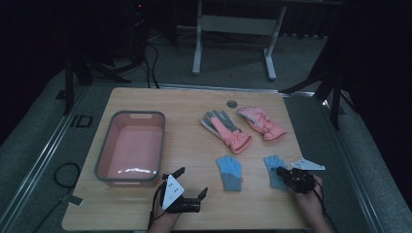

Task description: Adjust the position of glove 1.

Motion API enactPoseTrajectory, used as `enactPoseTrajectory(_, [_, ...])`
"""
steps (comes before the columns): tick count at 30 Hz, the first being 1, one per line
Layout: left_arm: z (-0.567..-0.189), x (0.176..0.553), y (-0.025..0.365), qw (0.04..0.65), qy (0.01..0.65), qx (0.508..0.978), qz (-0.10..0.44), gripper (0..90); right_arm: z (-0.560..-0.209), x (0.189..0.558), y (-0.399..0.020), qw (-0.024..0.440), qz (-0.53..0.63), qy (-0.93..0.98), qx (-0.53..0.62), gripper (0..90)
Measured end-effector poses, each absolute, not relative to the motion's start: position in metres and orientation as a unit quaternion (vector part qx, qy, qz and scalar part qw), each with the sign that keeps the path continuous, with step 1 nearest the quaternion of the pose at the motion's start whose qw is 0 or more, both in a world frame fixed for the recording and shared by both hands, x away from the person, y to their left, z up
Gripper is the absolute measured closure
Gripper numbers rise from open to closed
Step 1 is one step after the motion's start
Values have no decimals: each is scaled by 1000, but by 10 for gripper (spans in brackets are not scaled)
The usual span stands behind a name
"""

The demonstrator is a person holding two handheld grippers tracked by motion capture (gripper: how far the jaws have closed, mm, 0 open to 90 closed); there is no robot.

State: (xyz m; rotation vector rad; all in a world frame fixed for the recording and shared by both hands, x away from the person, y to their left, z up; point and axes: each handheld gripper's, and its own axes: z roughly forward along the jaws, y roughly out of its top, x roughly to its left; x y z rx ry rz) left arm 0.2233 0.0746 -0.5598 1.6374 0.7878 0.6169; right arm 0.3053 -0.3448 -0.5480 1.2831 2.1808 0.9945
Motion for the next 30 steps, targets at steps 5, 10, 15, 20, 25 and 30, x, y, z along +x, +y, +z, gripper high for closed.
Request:
enactPoseTrajectory(5, [-560,223,74,574,337,698,264,0,-523,304,-333,231,363,767,476,850])
enactPoseTrajectory(10, [-560,223,74,574,337,698,265,0,-491,303,-308,244,374,762,469,850])
enactPoseTrajectory(15, [-560,223,75,575,337,697,265,0,-471,300,-278,244,391,758,461,850])
enactPoseTrajectory(20, [-560,223,74,574,334,699,266,1,-467,300,-249,231,402,769,440,850])
enactPoseTrajectory(25, [-560,224,74,574,335,699,264,1,-473,300,-222,206,408,785,418,849])
enactPoseTrajectory(30, [-560,224,74,574,333,700,265,0,-482,299,-201,183,409,798,403,849])
